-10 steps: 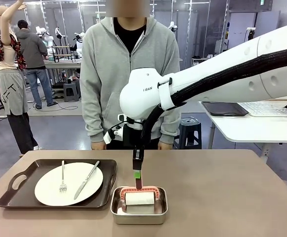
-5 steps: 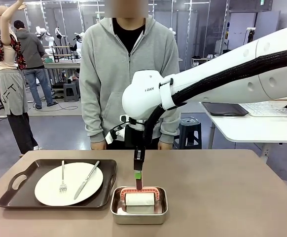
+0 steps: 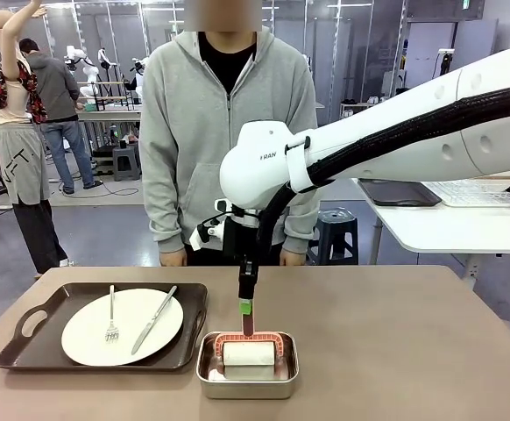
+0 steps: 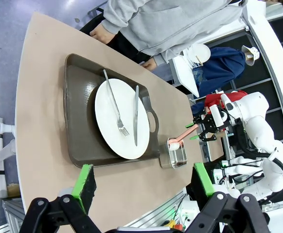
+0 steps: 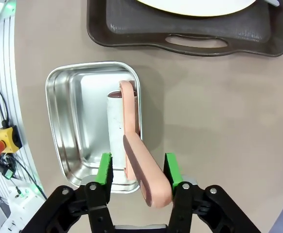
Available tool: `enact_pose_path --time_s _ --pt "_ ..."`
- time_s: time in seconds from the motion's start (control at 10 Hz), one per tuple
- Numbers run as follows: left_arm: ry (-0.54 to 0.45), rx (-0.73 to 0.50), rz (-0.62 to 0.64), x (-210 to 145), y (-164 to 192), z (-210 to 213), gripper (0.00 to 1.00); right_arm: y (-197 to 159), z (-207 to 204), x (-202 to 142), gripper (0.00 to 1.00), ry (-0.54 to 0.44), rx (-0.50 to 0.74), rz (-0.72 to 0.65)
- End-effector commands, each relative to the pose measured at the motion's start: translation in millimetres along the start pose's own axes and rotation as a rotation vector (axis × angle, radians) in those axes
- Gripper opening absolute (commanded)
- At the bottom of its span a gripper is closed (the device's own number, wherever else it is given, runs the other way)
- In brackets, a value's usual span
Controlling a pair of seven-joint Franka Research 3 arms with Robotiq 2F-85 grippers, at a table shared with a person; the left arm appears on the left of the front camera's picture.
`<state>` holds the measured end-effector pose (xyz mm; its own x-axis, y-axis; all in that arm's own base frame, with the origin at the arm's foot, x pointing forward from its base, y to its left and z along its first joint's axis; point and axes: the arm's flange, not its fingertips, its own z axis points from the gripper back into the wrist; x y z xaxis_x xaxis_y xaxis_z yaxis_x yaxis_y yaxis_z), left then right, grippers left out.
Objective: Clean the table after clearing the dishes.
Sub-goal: Place the Lint Roller back on top of the Airtight Container.
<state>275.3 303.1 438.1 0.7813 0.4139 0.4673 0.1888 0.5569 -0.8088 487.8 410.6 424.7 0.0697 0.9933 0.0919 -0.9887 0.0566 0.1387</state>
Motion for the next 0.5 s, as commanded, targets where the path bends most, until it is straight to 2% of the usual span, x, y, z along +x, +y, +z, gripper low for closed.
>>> enact_pose_path --time_s 0.0,0.3,0.4 --pt "0.0 -0.001 -0.002 0 -1 3 1.0 4 16 -4 0.69 0.025 -0.017 0.028" --pt "0.0 -0.001 -0.002 0 -1 3 1.0 3 24 -4 0.92 0.044 -0.019 0.023" --pt "0.0 -0.001 -0.002 0 -1 3 1.0 2 27 -4 0.97 0.045 -0.019 0.024"
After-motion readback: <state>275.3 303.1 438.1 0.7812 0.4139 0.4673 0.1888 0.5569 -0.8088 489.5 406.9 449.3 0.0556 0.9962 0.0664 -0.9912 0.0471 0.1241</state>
